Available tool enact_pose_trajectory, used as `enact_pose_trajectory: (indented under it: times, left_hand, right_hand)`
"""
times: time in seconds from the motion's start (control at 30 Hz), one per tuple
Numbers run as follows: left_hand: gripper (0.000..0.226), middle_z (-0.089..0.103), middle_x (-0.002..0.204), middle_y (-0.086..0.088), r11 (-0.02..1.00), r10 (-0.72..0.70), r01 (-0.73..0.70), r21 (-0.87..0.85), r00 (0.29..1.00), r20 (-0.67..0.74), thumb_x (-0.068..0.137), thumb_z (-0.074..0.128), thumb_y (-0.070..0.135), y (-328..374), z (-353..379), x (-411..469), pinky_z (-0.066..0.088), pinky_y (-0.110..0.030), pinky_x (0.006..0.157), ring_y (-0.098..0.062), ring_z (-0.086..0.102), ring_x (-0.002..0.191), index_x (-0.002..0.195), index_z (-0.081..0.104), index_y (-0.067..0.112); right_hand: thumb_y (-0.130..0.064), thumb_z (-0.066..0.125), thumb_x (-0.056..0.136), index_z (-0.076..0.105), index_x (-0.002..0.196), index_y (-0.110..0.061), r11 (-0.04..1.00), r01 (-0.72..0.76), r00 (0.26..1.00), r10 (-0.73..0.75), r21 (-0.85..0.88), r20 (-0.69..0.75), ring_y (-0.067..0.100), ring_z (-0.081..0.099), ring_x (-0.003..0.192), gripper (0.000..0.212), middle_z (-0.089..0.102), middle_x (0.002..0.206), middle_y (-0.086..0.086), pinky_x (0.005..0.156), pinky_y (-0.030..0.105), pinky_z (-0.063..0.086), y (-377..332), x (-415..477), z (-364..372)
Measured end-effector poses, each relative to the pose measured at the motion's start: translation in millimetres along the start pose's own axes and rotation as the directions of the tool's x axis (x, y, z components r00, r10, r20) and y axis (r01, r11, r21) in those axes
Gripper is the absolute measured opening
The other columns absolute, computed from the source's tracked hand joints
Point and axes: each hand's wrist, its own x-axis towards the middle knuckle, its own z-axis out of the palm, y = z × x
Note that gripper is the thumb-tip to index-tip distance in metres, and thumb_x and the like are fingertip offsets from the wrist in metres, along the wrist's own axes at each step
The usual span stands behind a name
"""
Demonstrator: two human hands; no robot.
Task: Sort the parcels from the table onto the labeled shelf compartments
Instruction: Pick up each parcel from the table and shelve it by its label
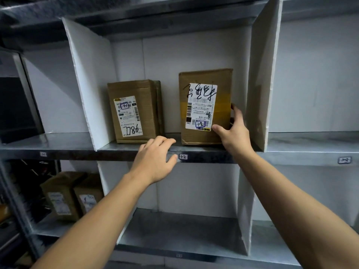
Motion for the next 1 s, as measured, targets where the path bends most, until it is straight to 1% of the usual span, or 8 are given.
enact_pose_trajectory:
  times: [0.27,0.43,0.53,0.67,0.77,0.87,0.93,1.0]
  left_hand:
    - [0.048,0.047,0.136,0.007,1.000,0.001,-0.001,0.006,1.000,0.004,0.095,0.048,0.044,-4,1,6,0.034,-0.038,0.105,-0.017,0.043,0.123,0.141,0.044,0.027]
    - [0.049,0.046,0.137,0.008,1.000,-0.003,0.003,-0.001,1.000,0.014,0.095,0.047,0.044,-6,0,4,0.034,-0.037,0.105,-0.016,0.043,0.124,0.141,0.043,0.028]
    - [0.048,0.047,0.136,0.008,1.000,0.000,0.000,-0.018,1.000,0.008,0.095,0.049,0.044,-10,-5,-3,0.033,-0.037,0.104,-0.016,0.043,0.123,0.141,0.044,0.028]
    - [0.048,0.047,0.135,0.008,0.999,0.001,-0.001,-0.038,1.000,0.005,0.094,0.050,0.043,-20,-13,-15,0.035,-0.037,0.104,-0.016,0.043,0.122,0.140,0.045,0.028]
    - [0.048,0.048,0.135,0.007,0.998,0.010,-0.009,-0.054,1.000,0.003,0.094,0.050,0.042,-28,-17,-27,0.036,-0.039,0.104,-0.016,0.044,0.123,0.140,0.045,0.027]
    - [0.049,0.048,0.135,0.005,0.997,0.027,-0.025,-0.076,0.999,0.020,0.094,0.051,0.041,-30,-21,-41,0.036,-0.040,0.104,-0.018,0.044,0.124,0.140,0.046,0.026]
    - [0.049,0.050,0.135,0.004,0.995,0.054,-0.051,-0.089,0.998,0.031,0.094,0.052,0.041,-28,-22,-52,0.035,-0.041,0.105,-0.019,0.044,0.124,0.140,0.046,0.025]
    - [0.048,0.052,0.133,0.003,0.994,0.093,-0.091,-0.068,0.995,0.022,0.093,0.053,0.039,-26,-20,-68,0.031,-0.041,0.109,-0.020,0.043,0.126,0.138,0.048,0.024]
  right_hand:
    - [-0.019,0.072,0.091,0.027,0.149,-0.035,0.999,-0.046,0.998,0.047,-0.024,0.035,0.027,0.056,0.126,0.075,0.055,0.141,-0.001,0.107,0.047,0.048,-3,16,10]
    - [-0.023,0.074,0.090,0.026,0.147,-0.036,0.996,-0.058,0.998,0.060,-0.064,0.015,0.029,0.057,0.125,0.075,0.055,0.140,0.000,0.104,0.050,0.050,-4,17,16]
    - [-0.026,0.074,0.090,0.026,0.148,-0.035,0.995,-0.064,0.998,0.064,-0.083,0.002,0.030,0.057,0.124,0.076,0.056,0.139,0.002,0.103,0.050,0.050,-5,14,16]
    - [-0.031,0.069,0.094,0.026,0.154,-0.028,0.993,-0.076,0.996,0.070,-0.095,-0.063,0.030,0.047,0.136,0.074,0.048,0.150,0.008,0.109,0.044,0.042,-10,0,12]
    - [-0.032,0.065,0.096,0.034,0.152,-0.024,0.991,0.004,0.993,-0.020,-0.135,-0.113,0.025,0.047,0.133,0.064,0.047,0.146,0.008,0.110,0.037,0.038,-13,-24,11]
    - [-0.030,0.063,0.097,0.043,0.147,-0.019,0.939,0.171,0.979,-0.195,-0.297,-0.053,0.025,0.049,0.127,0.055,0.047,0.142,0.009,0.110,0.039,0.041,-10,-59,13]
    - [-0.027,0.064,0.096,0.050,0.142,-0.014,0.840,0.292,0.950,-0.312,-0.457,0.033,0.029,0.049,0.125,0.050,0.051,0.139,0.011,0.106,0.040,0.043,-7,-87,14]
    - [-0.027,0.064,0.094,0.054,0.137,-0.012,0.699,0.372,0.917,-0.377,-0.611,0.128,0.034,0.052,0.120,0.046,0.055,0.134,0.013,0.099,0.048,0.048,-3,-116,13]
